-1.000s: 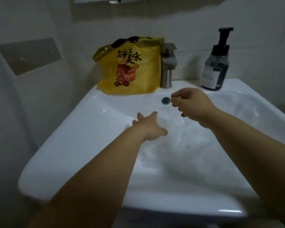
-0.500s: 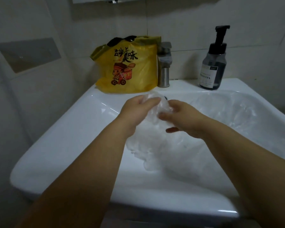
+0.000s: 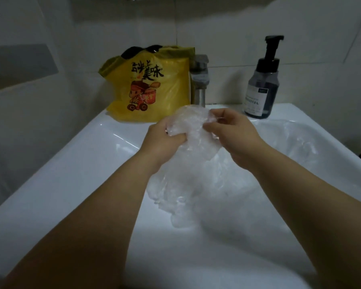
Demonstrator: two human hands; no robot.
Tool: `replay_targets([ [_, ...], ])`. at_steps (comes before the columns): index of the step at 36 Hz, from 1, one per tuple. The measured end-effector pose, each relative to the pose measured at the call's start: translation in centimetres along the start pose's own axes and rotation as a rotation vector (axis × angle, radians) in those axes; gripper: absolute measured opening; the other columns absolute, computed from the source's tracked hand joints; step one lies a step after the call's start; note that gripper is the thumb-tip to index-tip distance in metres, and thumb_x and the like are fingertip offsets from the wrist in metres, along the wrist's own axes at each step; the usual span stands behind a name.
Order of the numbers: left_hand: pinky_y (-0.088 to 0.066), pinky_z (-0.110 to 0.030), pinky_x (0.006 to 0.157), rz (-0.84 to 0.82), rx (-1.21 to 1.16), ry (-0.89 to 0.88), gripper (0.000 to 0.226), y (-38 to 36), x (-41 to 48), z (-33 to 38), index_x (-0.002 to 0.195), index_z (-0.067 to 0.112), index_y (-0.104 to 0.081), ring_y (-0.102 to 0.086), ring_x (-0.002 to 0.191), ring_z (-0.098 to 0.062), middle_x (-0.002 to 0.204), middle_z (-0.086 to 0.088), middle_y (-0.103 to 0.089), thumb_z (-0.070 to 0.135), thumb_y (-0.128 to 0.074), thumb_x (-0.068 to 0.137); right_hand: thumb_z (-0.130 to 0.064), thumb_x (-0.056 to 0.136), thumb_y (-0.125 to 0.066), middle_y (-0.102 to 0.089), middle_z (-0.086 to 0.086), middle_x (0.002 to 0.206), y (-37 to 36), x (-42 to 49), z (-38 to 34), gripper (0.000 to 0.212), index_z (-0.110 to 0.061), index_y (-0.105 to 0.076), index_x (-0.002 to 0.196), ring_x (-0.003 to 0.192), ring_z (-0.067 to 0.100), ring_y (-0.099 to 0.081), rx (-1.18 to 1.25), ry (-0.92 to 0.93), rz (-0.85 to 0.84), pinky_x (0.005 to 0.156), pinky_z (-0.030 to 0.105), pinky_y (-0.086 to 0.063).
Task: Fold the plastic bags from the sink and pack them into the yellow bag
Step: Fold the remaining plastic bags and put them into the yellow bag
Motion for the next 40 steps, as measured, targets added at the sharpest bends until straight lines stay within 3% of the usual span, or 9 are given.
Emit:
replay_targets([
  [6, -0.048, -0.026, 0.069, 0.126, -0.014, -0.008, 0.028, 0.8, 0.2, 0.1, 0.110, 0.024, -0.060, -0.061, 0.086, -0.016, 0.101, 0.001, -0.064, 0.010, -0.062, 0.087, -0.002, 0.084, -0.069, -0.066, 0.017, 0.107, 0.4, -0.1, 0.5, 0.047, -0.018, -0.053, 0.125, 0.096, 0.029, -0.066, -0.120, 0.048, -0.007, 0.077, 0.030, -0.056],
  [10, -0.050, -0.028, 0.069, 0.132, -0.189, 0.078, 0.009, 1.4, -0.1, 0.4, 0.091, 0.017, -0.057, -0.061, 0.068, -0.009, 0.080, 0.001, -0.062, 0.009, -0.059, 0.093, -0.007, 0.085, -0.068, -0.067, 0.004, 0.097, 0.6, 0.1, 0.6, 0.044, -0.019, -0.053, 0.125, 0.079, 0.013, -0.064, -0.131, 0.040, 0.003, 0.059, 0.014, -0.049],
  [14, -0.051, -0.032, 0.074, 0.070, -0.316, 0.143, 0.010, 1.3, -0.5, 0.7, 0.091, 0.015, -0.058, -0.061, 0.072, -0.013, 0.075, 0.001, -0.063, 0.011, -0.052, 0.098, -0.012, 0.090, -0.063, -0.064, 0.003, 0.099, 0.4, 0.2, 0.8, 0.022, -0.015, -0.061, 0.112, 0.085, 0.019, -0.061, -0.045, -0.052, 0.001, 0.082, 0.032, -0.055],
  [18, -0.046, -0.017, 0.048, 0.036, -0.287, 0.185, 0.014, 0.8, -1.0, 1.3, 0.086, 0.022, -0.060, -0.051, 0.051, -0.006, 0.064, 0.006, -0.055, 0.026, -0.054, 0.098, -0.006, 0.092, -0.058, -0.066, 0.014, 0.103, 0.1, 0.1, 0.6, 0.011, -0.014, -0.063, 0.098, 0.089, 0.028, -0.064, 0.108, -0.106, -0.029, 0.082, 0.038, -0.056],
  [22, -0.053, -0.034, 0.073, 0.024, -0.200, 0.140, 0.028, 1.0, -1.0, 1.1, 0.086, 0.015, -0.065, -0.066, 0.084, -0.024, 0.089, -0.007, -0.069, 0.042, -0.071, 0.084, -0.005, 0.090, -0.059, -0.066, 0.009, 0.093, 0.1, 0.2, 0.4, 0.018, -0.008, -0.064, 0.107, 0.084, 0.025, -0.062, 0.358, -0.142, -0.010, 0.081, 0.038, -0.054],
  [28, -0.042, -0.023, 0.063, 0.057, 0.100, 0.136, 0.027, 1.9, -1.0, 0.1, 0.095, 0.011, -0.062, -0.056, 0.075, -0.015, 0.084, 0.000, -0.058, 0.031, -0.074, 0.082, -0.012, 0.093, -0.058, -0.060, 0.001, 0.073, 0.0, -0.3, 0.4, 0.014, -0.011, -0.063, 0.107, 0.057, 0.010, -0.043, 0.386, -0.106, 0.040, 0.057, 0.024, -0.037],
  [33, -0.043, -0.020, 0.082, 0.042, 0.187, 0.028, 0.066, 2.0, -0.9, 0.5, 0.143, 0.025, -0.041, -0.049, 0.117, -0.010, 0.133, 0.007, -0.047, 0.020, -0.071, 0.084, -0.014, 0.093, -0.059, -0.065, 0.002, 0.078, -0.6, -0.6, 0.3, 0.031, -0.009, -0.056, 0.124, 0.059, 0.009, -0.049, 0.202, -0.043, 0.015, 0.067, 0.028, -0.046],
  [37, -0.046, -0.017, 0.079, -0.224, 0.015, -0.015, 0.040, 0.7, -2.0, 2.0, 0.126, 0.032, -0.058, -0.062, 0.096, 0.002, 0.109, 0.011, -0.067, 0.027, -0.068, 0.087, -0.020, 0.095, -0.058, -0.068, 0.006, 0.092, -1.1, -1.0, 0.1, 0.033, -0.010, -0.054, 0.126, 0.064, 0.011, -0.058, 0.179, -0.026, -0.051, 0.070, 0.030, -0.050],
  [40, -0.047, -0.016, 0.066, -0.219, 0.094, -0.016, 0.019, 0.4, -2.2, 1.3, 0.110, 0.030, -0.064, -0.061, 0.070, 0.000, 0.085, 0.010, -0.067, 0.024, -0.064, 0.092, -0.028, 0.098, -0.050, -0.062, 0.008, 0.120, -1.2, -1.2, -0.2, 0.043, -0.021, -0.041, 0.140, 0.080, 0.023, -0.066, 0.281, -0.089, -0.178, 0.078, 0.037, -0.054],
])
Point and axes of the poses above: each hand's wrist, its own x-axis towards the middle knuckle, its own y-axis out of the back of the hand, z = x × y, the point moved 1 cm from there along x, towards the middle knuckle
